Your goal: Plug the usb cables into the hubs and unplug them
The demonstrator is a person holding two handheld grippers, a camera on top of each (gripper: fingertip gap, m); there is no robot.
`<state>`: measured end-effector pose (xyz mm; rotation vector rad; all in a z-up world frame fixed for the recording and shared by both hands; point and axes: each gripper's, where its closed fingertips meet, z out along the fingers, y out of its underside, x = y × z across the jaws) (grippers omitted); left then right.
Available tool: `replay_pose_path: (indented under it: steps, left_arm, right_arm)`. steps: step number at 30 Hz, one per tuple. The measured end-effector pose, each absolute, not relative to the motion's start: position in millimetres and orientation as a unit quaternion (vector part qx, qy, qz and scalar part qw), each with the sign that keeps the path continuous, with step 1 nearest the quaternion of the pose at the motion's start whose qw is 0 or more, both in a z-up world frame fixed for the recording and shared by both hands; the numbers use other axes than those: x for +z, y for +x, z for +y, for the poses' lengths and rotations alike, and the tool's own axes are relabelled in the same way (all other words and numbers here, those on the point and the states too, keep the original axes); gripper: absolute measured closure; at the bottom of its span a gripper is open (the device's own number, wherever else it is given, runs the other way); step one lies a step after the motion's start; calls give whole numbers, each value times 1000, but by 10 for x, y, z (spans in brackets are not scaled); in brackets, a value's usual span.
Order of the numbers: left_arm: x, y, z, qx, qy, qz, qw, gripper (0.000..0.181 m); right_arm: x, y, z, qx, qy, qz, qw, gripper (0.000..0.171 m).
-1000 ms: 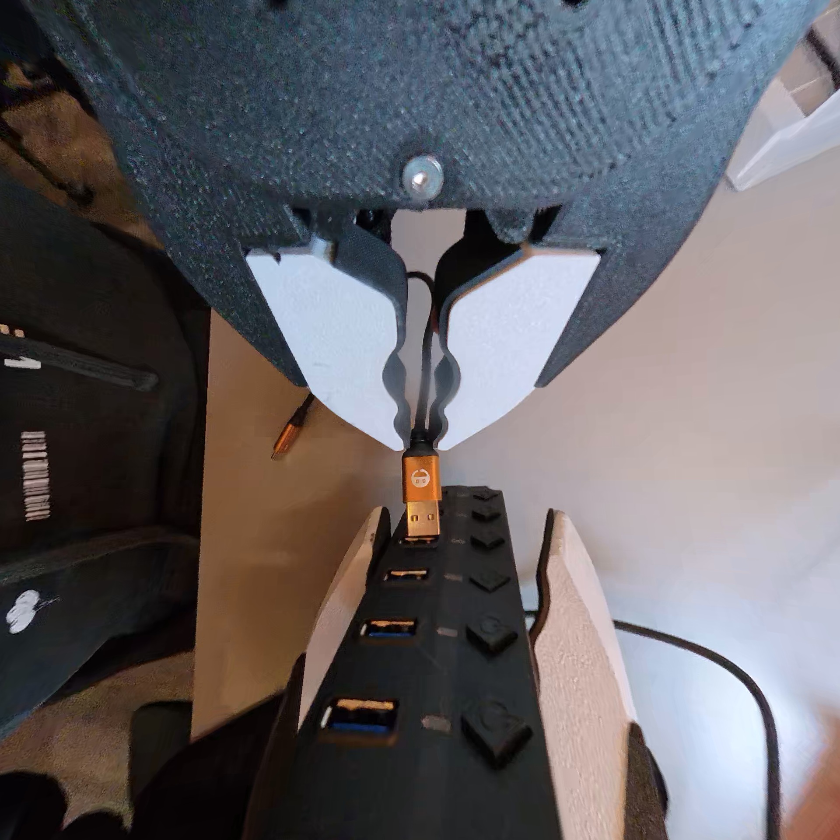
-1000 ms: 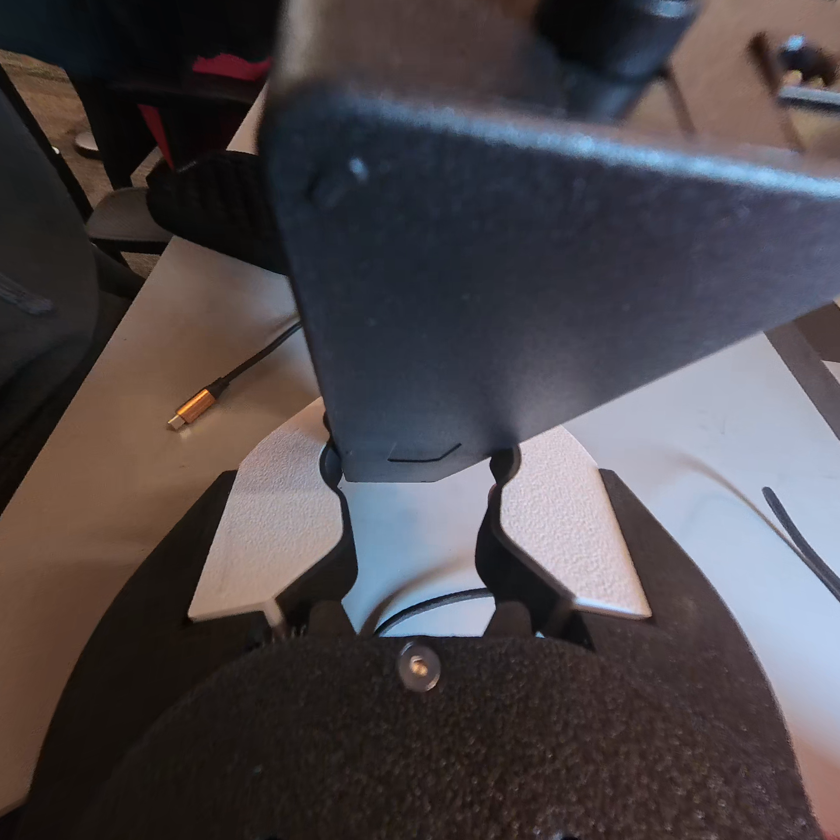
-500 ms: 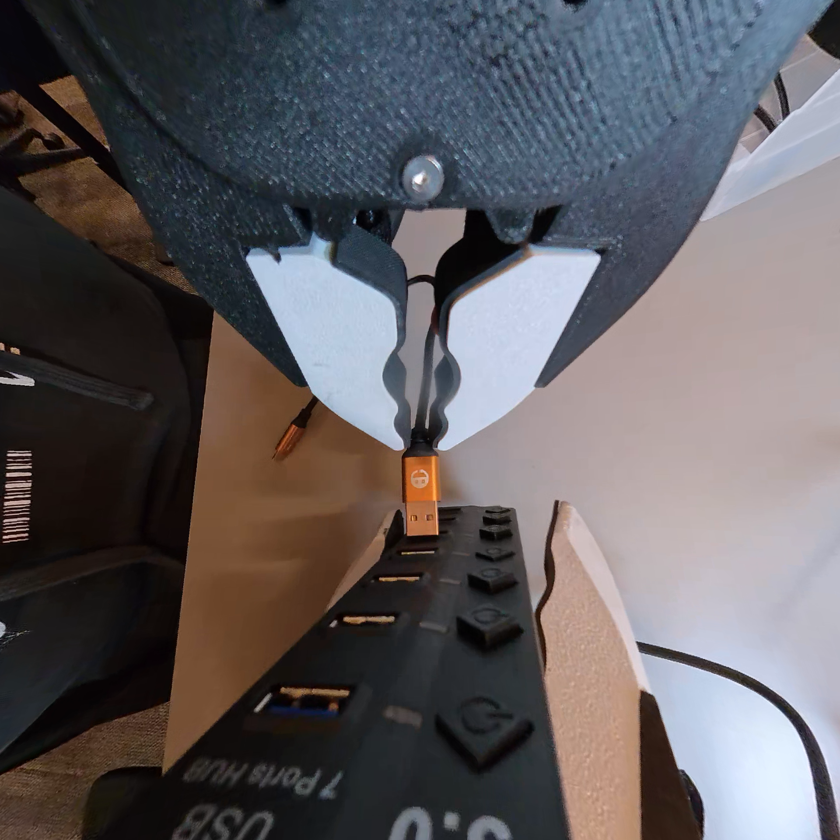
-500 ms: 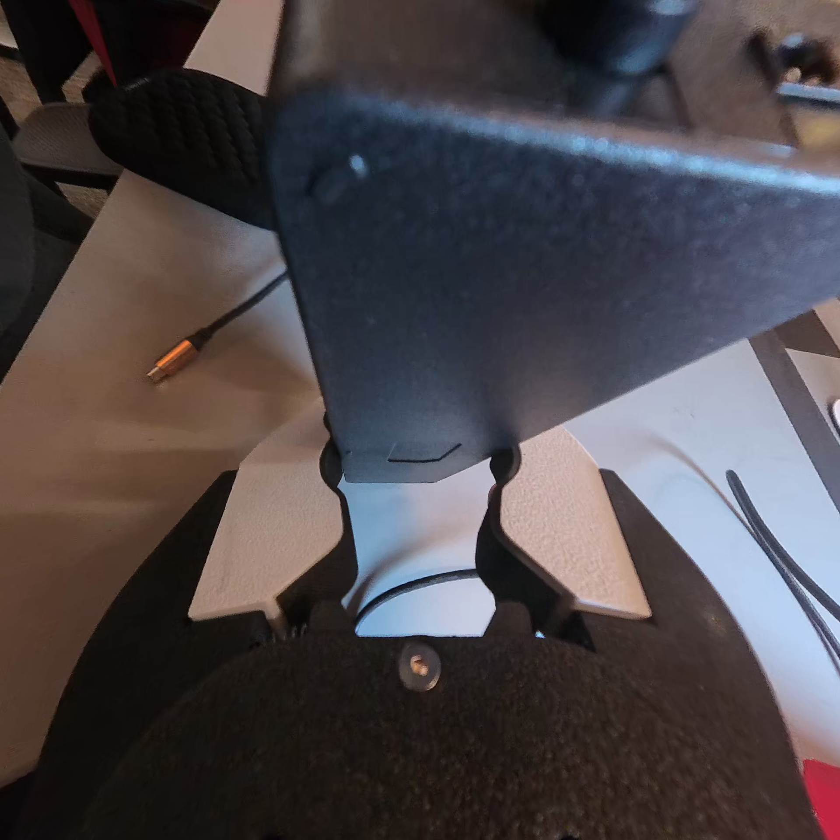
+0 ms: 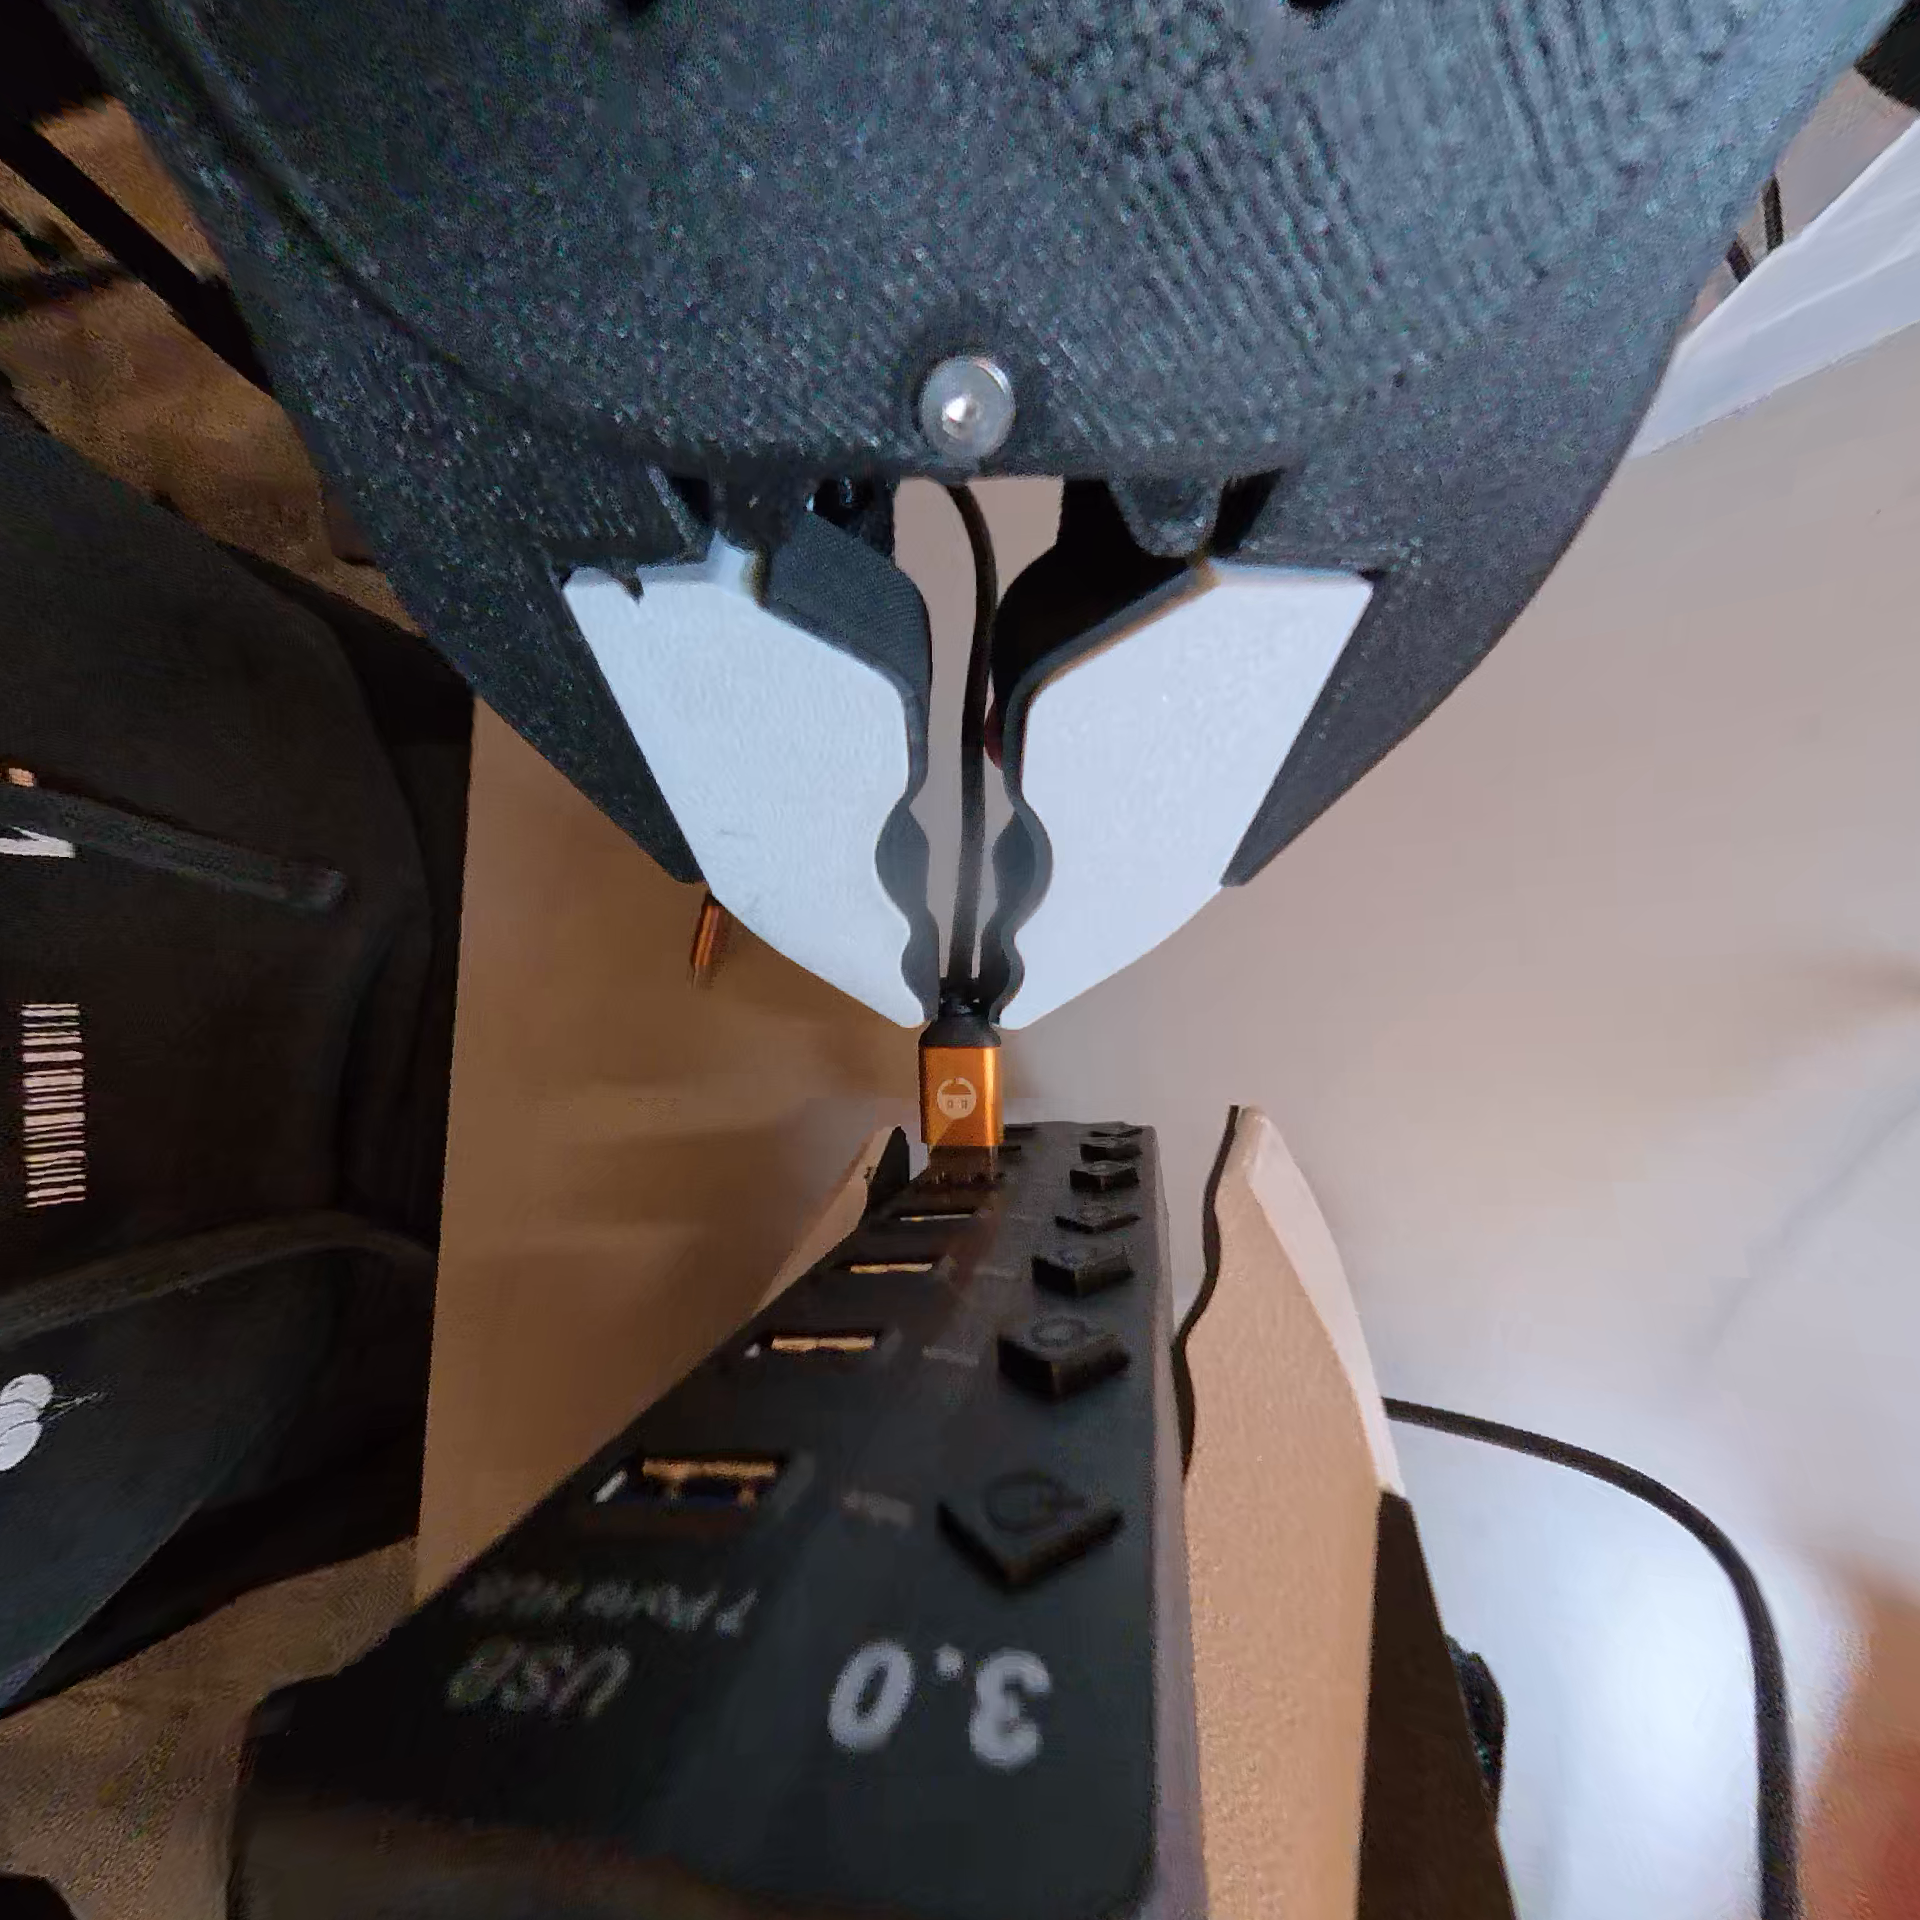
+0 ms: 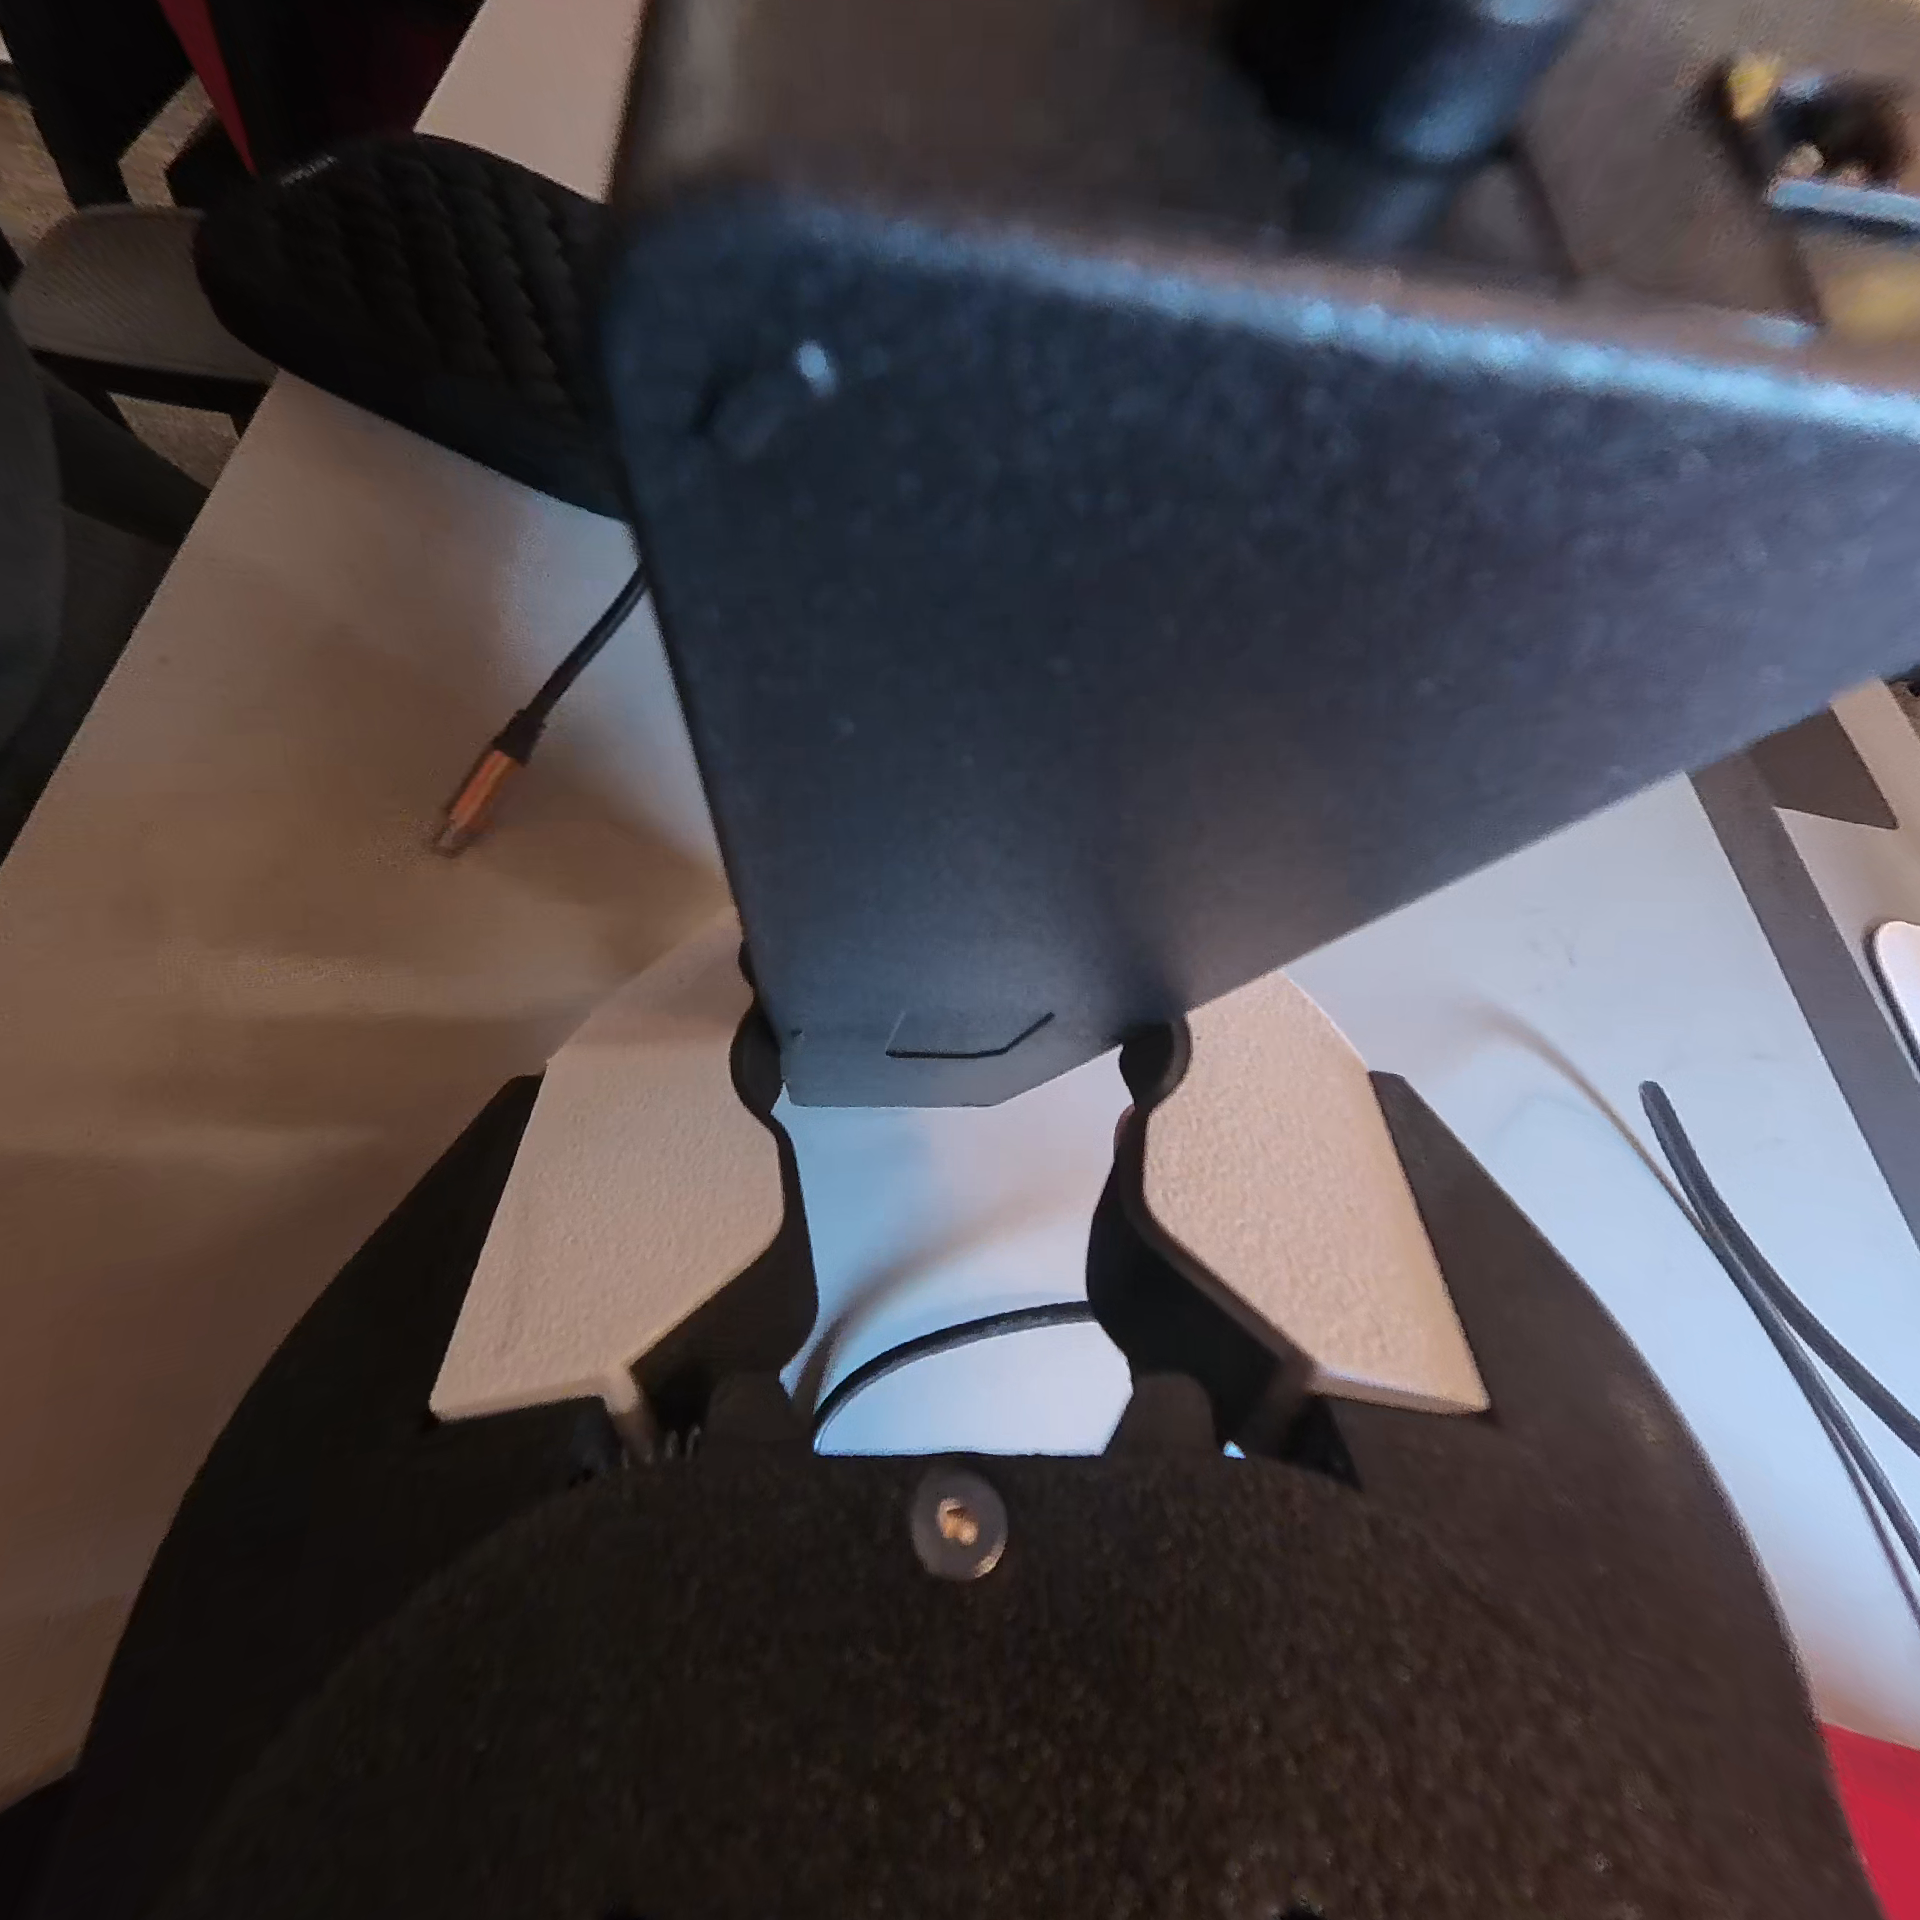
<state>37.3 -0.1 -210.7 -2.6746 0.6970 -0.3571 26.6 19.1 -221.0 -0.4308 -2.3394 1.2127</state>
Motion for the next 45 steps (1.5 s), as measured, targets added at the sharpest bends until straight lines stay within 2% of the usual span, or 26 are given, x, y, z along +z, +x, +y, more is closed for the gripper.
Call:
replay_pose_path:
  steps: [1, 8, 18, 28, 33, 45]
  left_arm:
    - [-2096, 383, 27, -129, -941, 245, 196, 174]
    - [-2168, 470, 102, -147, -918, 235, 284, 174]
    - [-1955, 478, 167, -195, -886, 189, 375, 173]
    - [-1861, 449, 92, -200, -875, 141, 417, 174]
    - [-1964, 515, 64, -200, -880, 146, 405, 174]
    - [-1889, 549, -59, -186, -878, 160, 412, 174]
  right_arm:
    - [-2183, 262, 195, 448, -158, -848, 235, 106]
    - [-1974, 345, 67, 498, -145, -827, 219, 107]
    - [-1837, 352, 185, 527, -160, -806, 217, 105]
    - [-1966, 296, 204, 517, -187, -813, 193, 107]
    - [-2094, 351, 183, 496, -191, -832, 159, 106]
    - [-2010, 385, 17, 563, -171, -798, 133, 107]
